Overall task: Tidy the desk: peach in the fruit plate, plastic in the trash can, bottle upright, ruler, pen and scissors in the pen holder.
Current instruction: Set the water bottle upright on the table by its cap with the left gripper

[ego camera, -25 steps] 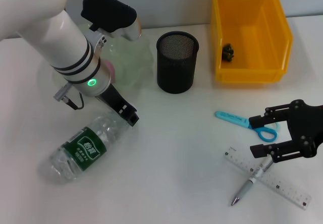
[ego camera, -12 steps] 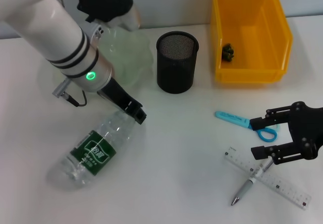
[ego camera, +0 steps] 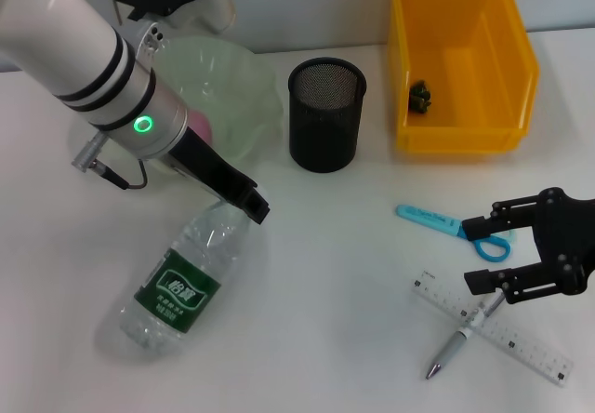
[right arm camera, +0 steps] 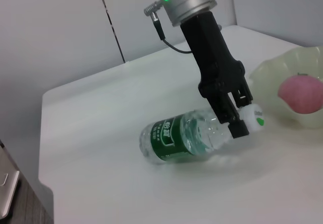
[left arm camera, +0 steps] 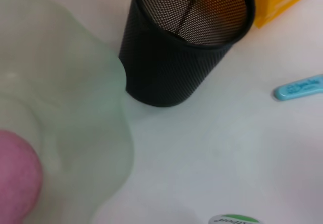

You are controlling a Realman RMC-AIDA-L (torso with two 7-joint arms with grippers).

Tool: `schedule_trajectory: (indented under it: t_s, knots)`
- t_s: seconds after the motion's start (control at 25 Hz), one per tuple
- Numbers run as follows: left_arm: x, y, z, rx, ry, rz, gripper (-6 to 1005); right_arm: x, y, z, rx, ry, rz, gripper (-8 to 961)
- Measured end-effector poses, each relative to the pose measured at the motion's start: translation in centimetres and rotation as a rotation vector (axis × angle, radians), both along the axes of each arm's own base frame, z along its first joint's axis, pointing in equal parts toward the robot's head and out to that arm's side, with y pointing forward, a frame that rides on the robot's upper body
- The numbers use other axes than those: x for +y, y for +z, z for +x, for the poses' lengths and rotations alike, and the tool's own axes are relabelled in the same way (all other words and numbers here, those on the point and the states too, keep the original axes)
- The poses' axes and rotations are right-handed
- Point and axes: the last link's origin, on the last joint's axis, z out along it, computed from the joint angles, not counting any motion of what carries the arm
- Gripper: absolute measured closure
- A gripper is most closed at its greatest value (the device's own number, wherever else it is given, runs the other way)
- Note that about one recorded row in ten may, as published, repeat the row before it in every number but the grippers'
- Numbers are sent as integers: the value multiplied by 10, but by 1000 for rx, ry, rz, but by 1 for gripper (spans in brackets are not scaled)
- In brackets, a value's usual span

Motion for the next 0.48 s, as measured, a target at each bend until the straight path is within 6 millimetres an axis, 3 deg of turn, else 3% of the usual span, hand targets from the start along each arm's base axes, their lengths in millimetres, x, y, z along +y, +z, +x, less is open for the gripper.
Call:
schedule_trajectory:
  t_s: [0.48]
  knots:
    - [2, 26, 2, -52, -16, -4, 546, 2, 2, 0, -2, 4, 2, 243]
